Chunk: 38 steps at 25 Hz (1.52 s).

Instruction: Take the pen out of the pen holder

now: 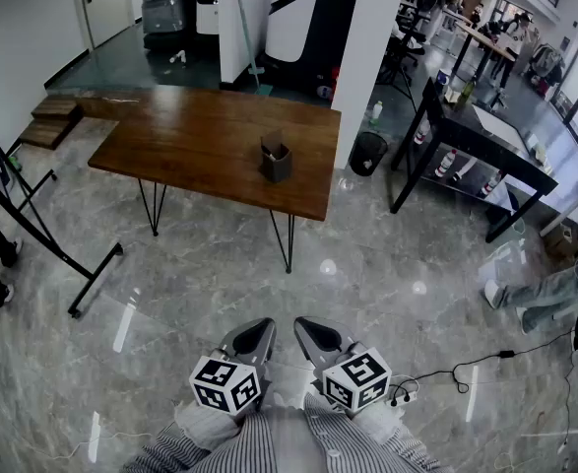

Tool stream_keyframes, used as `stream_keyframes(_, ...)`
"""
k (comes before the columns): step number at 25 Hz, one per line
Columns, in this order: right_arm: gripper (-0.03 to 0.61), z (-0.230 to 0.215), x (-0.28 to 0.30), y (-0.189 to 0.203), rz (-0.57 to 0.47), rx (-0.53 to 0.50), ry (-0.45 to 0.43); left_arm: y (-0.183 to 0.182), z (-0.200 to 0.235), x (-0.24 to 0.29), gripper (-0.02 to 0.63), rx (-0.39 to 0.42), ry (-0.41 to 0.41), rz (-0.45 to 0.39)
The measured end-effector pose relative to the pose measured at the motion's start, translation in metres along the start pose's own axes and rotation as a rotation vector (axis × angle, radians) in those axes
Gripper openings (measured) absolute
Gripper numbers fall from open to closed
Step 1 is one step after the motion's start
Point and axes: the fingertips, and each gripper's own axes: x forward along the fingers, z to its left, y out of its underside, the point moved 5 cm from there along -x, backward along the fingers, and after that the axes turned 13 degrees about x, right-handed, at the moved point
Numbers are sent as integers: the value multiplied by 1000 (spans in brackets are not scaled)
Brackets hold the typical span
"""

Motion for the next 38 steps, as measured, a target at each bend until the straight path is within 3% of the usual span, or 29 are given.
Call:
stream_keyframes(10,-5,-56,81,-39,-25,29,36,-21,68,75,8,24,45,23)
stream_keyframes(24,-5,-142,252,-175,-106,49,74,-126,229,218,8,57,103,41)
stream_keyframes(38,-5,-190,305,-188,-20,95,146,-130,279,276,8,17,115,123)
